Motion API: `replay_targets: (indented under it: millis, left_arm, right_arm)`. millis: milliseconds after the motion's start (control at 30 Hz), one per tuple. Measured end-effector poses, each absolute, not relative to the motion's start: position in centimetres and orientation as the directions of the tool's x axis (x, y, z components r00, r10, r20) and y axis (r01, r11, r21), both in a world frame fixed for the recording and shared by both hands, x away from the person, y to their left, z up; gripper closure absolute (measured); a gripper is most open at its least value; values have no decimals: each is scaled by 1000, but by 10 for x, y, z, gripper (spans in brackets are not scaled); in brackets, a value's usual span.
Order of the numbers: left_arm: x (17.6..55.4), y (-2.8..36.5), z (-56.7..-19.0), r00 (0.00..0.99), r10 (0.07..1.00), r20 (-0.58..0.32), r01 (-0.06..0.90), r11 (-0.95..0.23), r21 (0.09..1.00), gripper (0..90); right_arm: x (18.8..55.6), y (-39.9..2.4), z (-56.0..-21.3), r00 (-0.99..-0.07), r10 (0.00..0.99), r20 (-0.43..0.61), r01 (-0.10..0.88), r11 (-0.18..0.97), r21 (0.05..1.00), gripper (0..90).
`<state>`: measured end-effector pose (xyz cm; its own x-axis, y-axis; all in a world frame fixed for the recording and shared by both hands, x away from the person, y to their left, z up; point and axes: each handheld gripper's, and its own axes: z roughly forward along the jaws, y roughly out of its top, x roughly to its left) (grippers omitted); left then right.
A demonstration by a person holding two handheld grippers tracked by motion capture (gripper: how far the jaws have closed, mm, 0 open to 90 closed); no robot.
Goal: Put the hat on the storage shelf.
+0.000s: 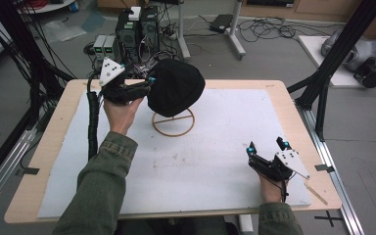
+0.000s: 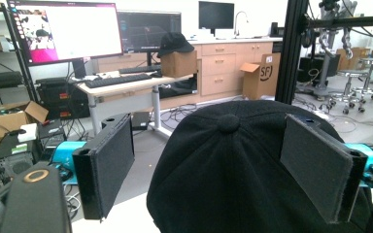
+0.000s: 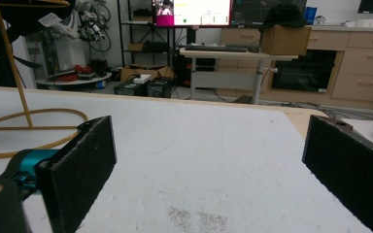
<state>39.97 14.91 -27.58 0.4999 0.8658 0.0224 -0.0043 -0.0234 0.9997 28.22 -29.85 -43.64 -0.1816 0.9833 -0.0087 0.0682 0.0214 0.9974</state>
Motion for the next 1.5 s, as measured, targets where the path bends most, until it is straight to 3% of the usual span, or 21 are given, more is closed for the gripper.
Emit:
replay_targets:
  millis: [500,1500]
  left_arm:
    - [377,179,-291,466,885,-17,-4,21,1000,203]
    - [330,231,-355,354,934,-48,8,48,999,194]
  right_arm:
    - [281,-298,-436,-178,984,-5,69,18,997,44]
    - [282,-296,-437,-185,983,-20,72,34,997,44]
